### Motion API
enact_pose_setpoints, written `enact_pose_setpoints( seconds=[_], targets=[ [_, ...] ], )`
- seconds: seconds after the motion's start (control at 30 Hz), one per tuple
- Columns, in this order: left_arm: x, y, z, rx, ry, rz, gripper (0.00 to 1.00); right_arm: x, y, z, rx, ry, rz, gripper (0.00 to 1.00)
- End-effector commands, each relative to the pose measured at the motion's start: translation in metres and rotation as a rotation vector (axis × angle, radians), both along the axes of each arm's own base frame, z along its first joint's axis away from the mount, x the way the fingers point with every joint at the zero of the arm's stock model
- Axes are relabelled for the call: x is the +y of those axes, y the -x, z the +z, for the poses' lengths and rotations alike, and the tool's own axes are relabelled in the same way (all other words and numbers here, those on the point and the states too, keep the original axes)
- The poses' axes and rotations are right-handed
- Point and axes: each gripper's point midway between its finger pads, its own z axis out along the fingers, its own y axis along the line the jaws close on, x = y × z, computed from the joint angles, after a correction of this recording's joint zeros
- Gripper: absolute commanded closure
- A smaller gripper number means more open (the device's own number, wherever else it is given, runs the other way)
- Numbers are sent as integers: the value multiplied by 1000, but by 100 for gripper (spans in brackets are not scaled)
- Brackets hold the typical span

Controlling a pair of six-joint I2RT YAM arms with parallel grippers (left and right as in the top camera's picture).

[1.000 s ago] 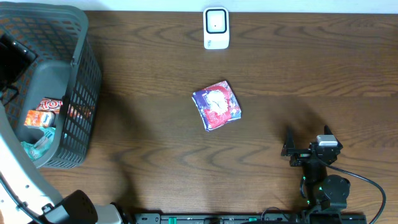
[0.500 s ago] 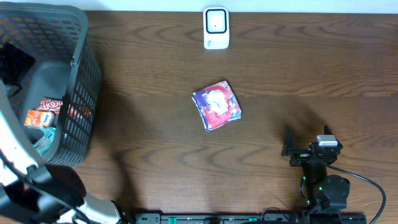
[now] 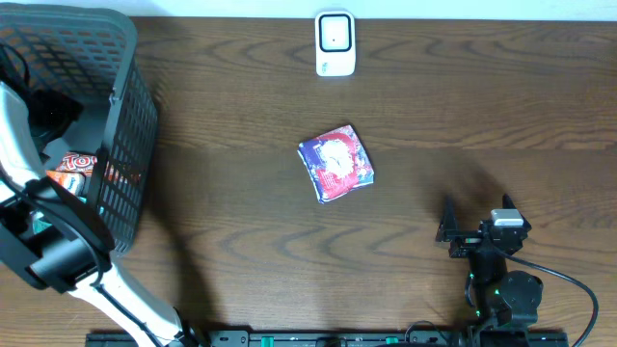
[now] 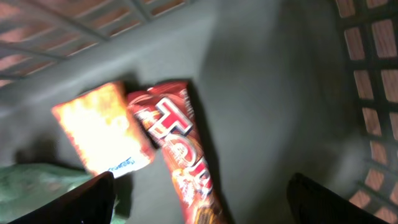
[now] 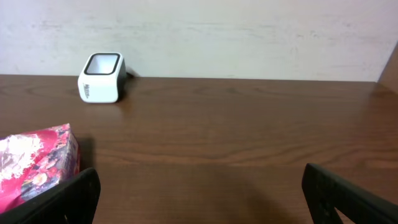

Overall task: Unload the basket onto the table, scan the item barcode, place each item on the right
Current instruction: 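Reach the left gripper into the basket and grasp the red Delfi bar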

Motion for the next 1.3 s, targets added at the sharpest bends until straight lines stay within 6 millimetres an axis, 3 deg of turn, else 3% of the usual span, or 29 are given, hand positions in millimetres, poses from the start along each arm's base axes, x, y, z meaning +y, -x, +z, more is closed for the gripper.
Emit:
enact_pose_setpoints(
  seconds=[0.0, 0.07, 0.27, 0.7, 0.73, 0.8, 0.83, 0.97, 1.1, 1.27],
  targets=[
    [-10, -11, -19, 12, 36, -4, 13, -2, 0, -1, 2, 0, -9, 1],
    [-18, -16, -31, 32, 48, -12, 19, -2, 0, -1, 2, 0, -8, 1],
    [-33, -10, -60, 125, 49, 94, 19, -2, 0, -1, 2, 0, -8, 1],
    [-41, 20, -114, 297, 52, 141, 18, -2, 0, -1, 2, 0, -8, 1],
    [-42, 21, -115, 301, 54, 142, 20, -2, 0, -1, 2, 0, -8, 1],
    [-43, 23, -119, 307, 56, 141, 37, -2, 0, -1, 2, 0, -8, 1],
    [-44, 26, -119, 318, 61, 141, 63, -2, 0, -1, 2, 0, -8, 1],
    [-47, 33, -116, 346, 73, 142, 92, -2, 0, -1, 2, 0, -8, 1],
    [-45, 33, -100, 330, 68, 147, 93, -2, 0, -1, 2, 0, -9, 1],
    [-39, 20, -41, 194, 24, 152, 93, -2, 0, -1, 2, 0, -9, 1]
  ],
)
